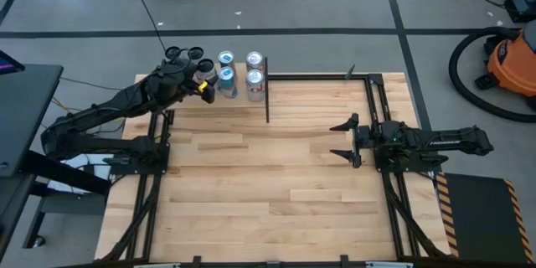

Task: Place canned beverage on shelf
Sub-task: Adjust the white-pink soda can on the shelf

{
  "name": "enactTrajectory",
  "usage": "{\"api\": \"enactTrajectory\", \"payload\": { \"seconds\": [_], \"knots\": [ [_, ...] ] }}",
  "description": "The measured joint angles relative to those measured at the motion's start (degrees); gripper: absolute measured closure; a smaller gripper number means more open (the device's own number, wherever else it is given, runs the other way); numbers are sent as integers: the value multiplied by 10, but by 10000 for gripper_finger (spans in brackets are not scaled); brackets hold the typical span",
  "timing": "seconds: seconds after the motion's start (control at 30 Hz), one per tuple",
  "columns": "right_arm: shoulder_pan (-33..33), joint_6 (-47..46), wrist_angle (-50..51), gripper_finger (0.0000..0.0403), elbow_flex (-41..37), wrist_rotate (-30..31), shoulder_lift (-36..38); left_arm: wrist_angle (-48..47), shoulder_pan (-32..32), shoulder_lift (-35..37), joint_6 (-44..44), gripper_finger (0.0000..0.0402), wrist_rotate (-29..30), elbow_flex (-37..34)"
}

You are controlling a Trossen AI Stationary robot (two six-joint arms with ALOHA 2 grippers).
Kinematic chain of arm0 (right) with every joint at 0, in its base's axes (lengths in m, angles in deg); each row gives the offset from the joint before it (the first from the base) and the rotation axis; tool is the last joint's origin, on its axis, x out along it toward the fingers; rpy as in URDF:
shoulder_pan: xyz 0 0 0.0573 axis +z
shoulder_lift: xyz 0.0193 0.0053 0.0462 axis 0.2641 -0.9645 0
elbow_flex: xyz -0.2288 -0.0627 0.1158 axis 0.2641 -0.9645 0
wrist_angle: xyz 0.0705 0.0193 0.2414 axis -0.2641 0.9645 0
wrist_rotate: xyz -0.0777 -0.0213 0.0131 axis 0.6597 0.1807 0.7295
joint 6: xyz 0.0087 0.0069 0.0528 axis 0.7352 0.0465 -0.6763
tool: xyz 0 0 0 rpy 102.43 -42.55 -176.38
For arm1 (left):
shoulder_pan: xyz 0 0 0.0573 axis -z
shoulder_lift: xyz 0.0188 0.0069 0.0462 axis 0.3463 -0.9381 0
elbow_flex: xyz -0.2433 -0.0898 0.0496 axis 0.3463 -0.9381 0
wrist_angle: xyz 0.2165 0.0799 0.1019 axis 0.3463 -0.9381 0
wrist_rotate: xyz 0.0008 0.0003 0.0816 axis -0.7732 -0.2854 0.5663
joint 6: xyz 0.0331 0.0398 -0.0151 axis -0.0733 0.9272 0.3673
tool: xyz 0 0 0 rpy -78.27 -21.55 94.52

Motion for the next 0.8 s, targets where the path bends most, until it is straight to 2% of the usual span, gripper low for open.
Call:
{"api": "enactTrajectory", "payload": {
  "seconds": [0.33,0.63,0.8],
  "knots": [
    [0,0,0,20,0,0,0,59,16,0,41,40,-2,0],
    [0,0,0,20,0,0,0,112,-16,-45,39,40,-121,-1],
    [0,0,0,20,0,0,0,129,-24,-54,39,40,-124,-1]
  ]
}}
